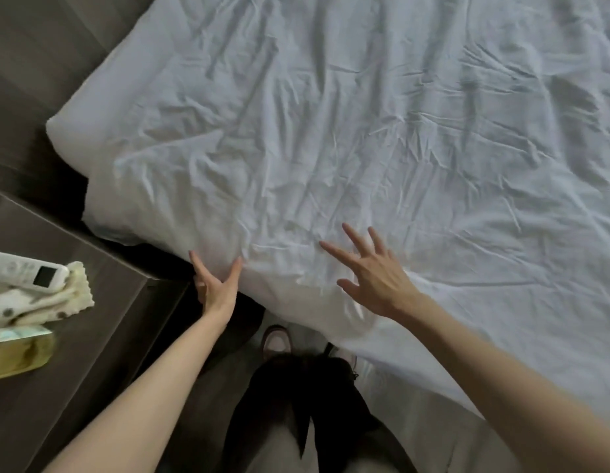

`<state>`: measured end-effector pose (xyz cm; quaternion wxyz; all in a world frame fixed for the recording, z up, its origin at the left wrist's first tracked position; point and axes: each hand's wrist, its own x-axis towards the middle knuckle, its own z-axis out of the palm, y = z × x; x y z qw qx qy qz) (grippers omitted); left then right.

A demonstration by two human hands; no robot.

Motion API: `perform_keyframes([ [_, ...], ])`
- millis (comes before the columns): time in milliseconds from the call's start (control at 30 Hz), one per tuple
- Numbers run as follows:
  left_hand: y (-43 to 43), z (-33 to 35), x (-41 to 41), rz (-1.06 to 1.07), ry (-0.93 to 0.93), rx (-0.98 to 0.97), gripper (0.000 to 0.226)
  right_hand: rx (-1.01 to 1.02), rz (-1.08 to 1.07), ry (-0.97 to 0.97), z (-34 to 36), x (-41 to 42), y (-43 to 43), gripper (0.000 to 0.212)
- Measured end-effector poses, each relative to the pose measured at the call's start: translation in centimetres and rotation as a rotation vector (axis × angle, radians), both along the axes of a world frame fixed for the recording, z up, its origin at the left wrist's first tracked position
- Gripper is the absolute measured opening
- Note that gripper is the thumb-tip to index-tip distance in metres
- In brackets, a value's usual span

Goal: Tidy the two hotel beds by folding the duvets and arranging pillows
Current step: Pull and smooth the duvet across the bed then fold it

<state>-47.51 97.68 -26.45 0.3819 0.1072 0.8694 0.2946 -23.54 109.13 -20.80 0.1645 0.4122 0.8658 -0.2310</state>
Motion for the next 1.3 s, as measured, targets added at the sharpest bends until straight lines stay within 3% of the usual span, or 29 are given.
perform_keyframes([
  [133, -0.1, -1.5, -2.0, 0.004, -0.138, 0.137, 0.102, -0.029, 0.096, -0.053, -1.2, -3.6, -0.3, 0.066],
  [300, 0.6, -3.3, -3.6, 0.238, -0.2, 0.286, 0.121, 0.057, 0.06, -0.164, -2.9, -5.9, -1.6, 0.06],
  [433, 0.9, -3.1, -4.3, 0.322, -0.125, 0.414, 0.102, 0.042, 0.035, -0.201, -3.4, -6.4, -1.4, 0.061],
  [567, -0.6, -1.5, -4.2, 0.296, -0.089, 0.406, 0.089, -0.034, 0.04, -0.254, -2.9, -6.6, -0.9, 0.06],
  [733, -1.4, 4.7, -3.5, 0.185, 0.035, 0.461, 0.103, -0.323, 0.063, -0.287, 0.5, -7.8, -0.3, 0.052],
  [833, -0.8, 9.0, -2.8, 0.04, 0.085, 0.544, 0.096, -0.586, -0.025, -0.09, 3.9, -7.8, -2.5, 0.067],
  [900, -0.1, 11.8, -2.3, -0.078, 0.092, 0.572, 0.089, -0.641, -0.11, 0.038, 5.5, -7.4, -4.9, 0.081],
  [1067, 2.2, 17.3, -1.6, -0.249, 0.102, 0.615, 0.072, -0.38, -0.281, 0.116, 7.8, -7.5, -8.2, 0.103],
  [1133, 3.3, 19.3, -0.8, -0.314, 0.101, 0.658, 0.062, -0.257, -0.461, 0.143, 7.9, -7.3, -8.9, 0.088],
  [1233, 4.6, 21.7, 0.5, -0.425, 0.17, 0.702, 0.049, -0.013, -0.687, 0.232, 9.1, -6.3, -8.6, 0.049],
  [1300, 5.4, 22.6, 0.8, -0.612, 0.245, 0.647, 0.045, 0.07, -0.796, 0.289, 11.4, -5.3, -7.5, 0.044],
])
